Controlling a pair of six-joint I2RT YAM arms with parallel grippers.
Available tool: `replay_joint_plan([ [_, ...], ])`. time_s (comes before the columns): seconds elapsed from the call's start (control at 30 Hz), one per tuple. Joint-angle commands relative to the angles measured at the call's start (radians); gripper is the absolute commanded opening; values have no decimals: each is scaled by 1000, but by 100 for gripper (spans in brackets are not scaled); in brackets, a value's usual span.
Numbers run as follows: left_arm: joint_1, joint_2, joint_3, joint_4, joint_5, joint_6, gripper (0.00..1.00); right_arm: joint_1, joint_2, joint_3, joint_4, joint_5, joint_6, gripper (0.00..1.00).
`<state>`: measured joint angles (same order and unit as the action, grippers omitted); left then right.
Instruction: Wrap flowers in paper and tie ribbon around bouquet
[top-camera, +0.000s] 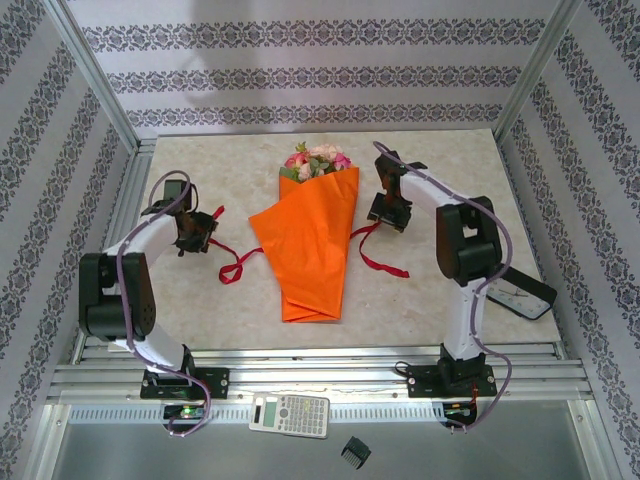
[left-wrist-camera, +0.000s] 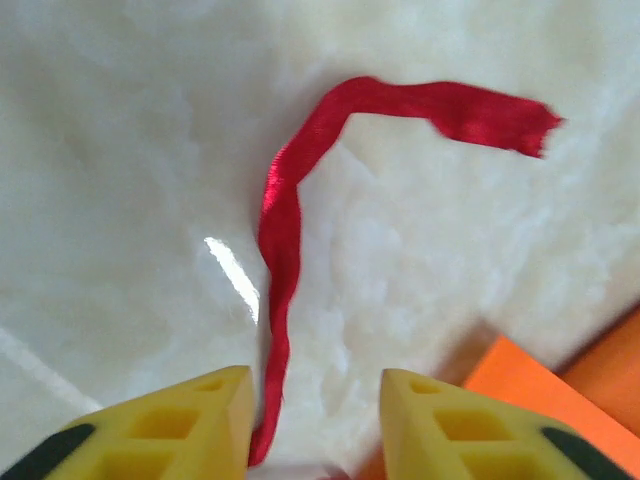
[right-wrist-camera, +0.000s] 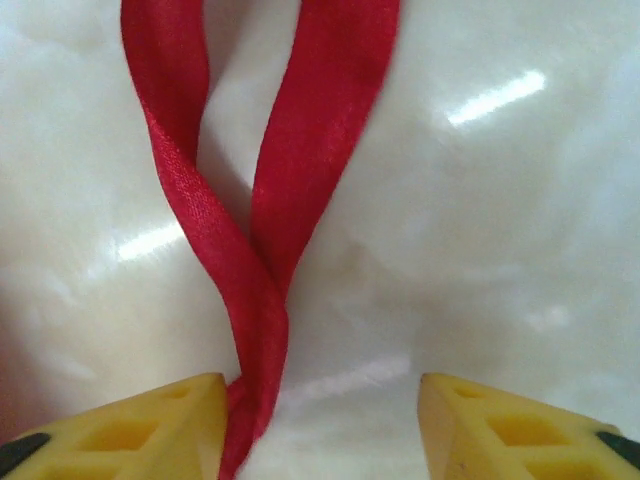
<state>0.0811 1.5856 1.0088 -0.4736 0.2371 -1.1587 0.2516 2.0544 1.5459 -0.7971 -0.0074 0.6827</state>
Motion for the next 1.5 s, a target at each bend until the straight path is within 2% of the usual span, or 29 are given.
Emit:
replay_joint_plan([
  [0.0, 19, -13, 13, -135, -28, 117, 43, 25, -151, -64, -13, 73, -57, 58],
  [0.2, 25, 88, 21, -109, 85, 171, 47, 159, -190, -191, 29, -35, -160, 59],
  [0.3, 25, 141, 57, -117, 84, 209, 48, 223, -149, -182, -5, -15, -176, 60],
  [0.37, 23, 173, 76, -117, 95, 231, 48, 232, -123, -188, -9, 5, -169, 59],
  [0.47, 13, 227, 94, -123, 124, 255, 48, 226, -75, -200, 5, 17, -160, 55],
  [0.57, 1, 258, 83, -107, 129, 256, 46, 221, -23, -188, 1, 19, -154, 44],
  [0.63, 0, 259, 63, -63, 136, 244, 38, 221, -17, -188, -4, 40, -146, 32],
  [0.7, 1, 252, 50, -40, 142, 232, 22, 217, -39, -202, -13, 75, -131, 17],
  [0.8, 10, 192, 45, -42, 108, 229, 0, 201, -123, -261, 12, 104, -116, 8],
  [0.97, 66, 32, 61, -102, 6, 226, 0, 156, -225, -331, 46, 71, -110, 0],
  [1.1, 89, -112, 84, -151, -79, 195, 0, 122, -249, -359, 44, 64, -102, 0],
  [1.27, 91, -276, 137, -202, -227, 142, 0, 71, -322, -421, 11, 134, -50, 0],
  [1.37, 91, -267, 188, -209, -183, 162, 0, 45, -364, -452, 7, 162, -53, 0],
  [1.4, 91, -234, 205, -234, -139, 166, 4, 41, -369, -452, 5, 158, -60, 0],
  [1.47, 86, -162, 217, -282, -28, 168, 26, 41, -368, -437, -9, 162, -72, 0],
])
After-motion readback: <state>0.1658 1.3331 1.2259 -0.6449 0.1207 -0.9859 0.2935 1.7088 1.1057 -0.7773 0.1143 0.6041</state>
